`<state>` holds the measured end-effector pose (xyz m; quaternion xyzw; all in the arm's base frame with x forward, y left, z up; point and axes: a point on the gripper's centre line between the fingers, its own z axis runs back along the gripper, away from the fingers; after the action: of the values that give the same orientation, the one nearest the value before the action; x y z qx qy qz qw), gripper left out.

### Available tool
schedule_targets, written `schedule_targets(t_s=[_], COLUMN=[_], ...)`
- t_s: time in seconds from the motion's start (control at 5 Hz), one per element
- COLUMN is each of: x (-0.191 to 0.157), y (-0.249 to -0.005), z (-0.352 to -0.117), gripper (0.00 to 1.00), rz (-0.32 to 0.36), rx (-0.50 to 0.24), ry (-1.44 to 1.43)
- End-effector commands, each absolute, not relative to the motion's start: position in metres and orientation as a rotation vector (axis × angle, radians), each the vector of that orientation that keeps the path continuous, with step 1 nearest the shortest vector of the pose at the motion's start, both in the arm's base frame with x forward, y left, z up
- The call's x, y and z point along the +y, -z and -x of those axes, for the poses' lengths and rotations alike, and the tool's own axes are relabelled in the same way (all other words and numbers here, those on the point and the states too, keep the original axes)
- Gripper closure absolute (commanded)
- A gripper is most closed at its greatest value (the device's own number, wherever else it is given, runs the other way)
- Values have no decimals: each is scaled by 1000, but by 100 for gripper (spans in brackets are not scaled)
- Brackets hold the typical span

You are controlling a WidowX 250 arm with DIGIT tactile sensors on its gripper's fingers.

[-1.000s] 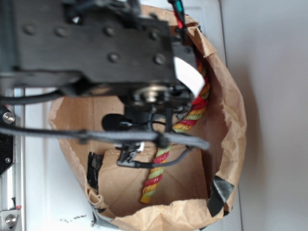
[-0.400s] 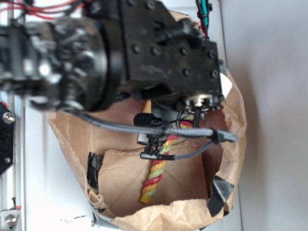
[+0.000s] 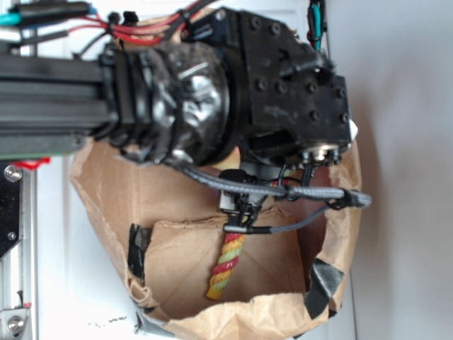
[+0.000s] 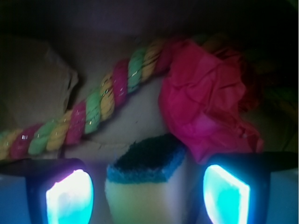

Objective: Grab the green sponge.

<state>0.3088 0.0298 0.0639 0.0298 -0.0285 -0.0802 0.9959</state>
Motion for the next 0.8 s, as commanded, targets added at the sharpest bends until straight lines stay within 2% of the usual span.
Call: schedule_targets(t_s=[0.0,0.2,0.6], x=[18,26,29], y=[-70,-67,-69], z=[-316,-324,-326], gripper=[0,100,100], rz=[-44,-64,-56], rx=[-40,-41,-53], ry=[153,130,112])
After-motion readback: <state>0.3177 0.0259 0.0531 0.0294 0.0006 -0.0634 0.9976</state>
